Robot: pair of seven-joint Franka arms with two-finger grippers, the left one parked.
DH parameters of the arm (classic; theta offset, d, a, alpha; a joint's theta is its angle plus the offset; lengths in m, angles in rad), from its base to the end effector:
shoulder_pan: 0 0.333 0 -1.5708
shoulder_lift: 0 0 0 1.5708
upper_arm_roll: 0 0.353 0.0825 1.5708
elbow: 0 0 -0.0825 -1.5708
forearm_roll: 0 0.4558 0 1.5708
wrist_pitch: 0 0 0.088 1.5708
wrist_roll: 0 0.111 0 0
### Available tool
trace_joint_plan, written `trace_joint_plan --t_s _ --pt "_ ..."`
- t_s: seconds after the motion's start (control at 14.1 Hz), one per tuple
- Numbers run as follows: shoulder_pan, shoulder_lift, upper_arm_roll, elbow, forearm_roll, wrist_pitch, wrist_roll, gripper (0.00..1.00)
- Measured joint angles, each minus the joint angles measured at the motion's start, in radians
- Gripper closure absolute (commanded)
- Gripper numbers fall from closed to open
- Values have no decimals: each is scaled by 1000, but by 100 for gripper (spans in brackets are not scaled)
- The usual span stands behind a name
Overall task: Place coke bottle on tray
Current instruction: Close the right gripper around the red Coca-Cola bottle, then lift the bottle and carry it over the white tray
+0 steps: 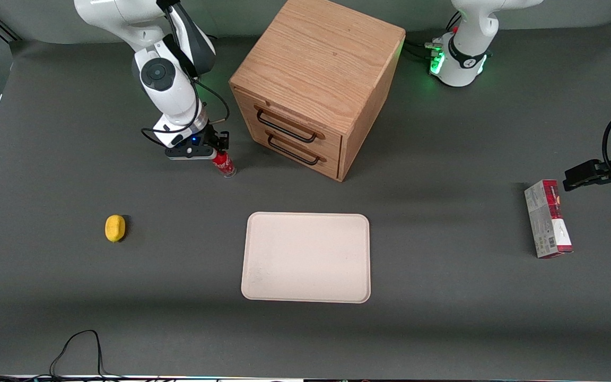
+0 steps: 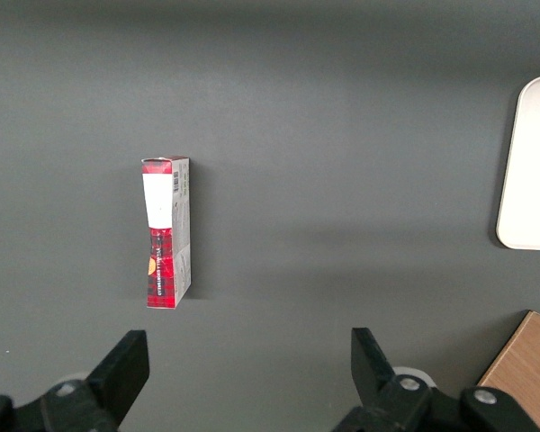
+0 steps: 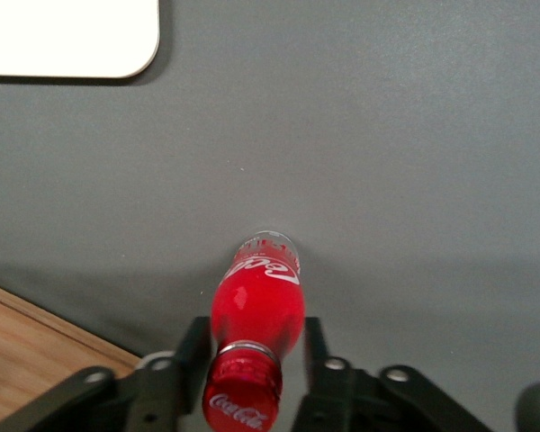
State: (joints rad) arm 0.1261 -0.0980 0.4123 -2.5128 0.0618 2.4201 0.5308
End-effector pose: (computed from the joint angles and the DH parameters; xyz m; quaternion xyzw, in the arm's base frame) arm 0.4306 0.2548 0.2920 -0.9998 0.0203 0.0012 0.0002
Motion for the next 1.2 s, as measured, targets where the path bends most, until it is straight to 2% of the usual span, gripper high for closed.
trace_joint_plan --t_s 0.35,0.49,0.85,1.06,1.2 --pt "-13 0 0 46 0 -12 25 100" --pt "-40 4 -5 150 0 -119 25 100" --pt "-84 136 -39 640 -40 -539 25 100" --pt "-81 295 -43 960 -138 -737 26 100" --pt "-70 407 -40 1154 -168 -841 26 100"
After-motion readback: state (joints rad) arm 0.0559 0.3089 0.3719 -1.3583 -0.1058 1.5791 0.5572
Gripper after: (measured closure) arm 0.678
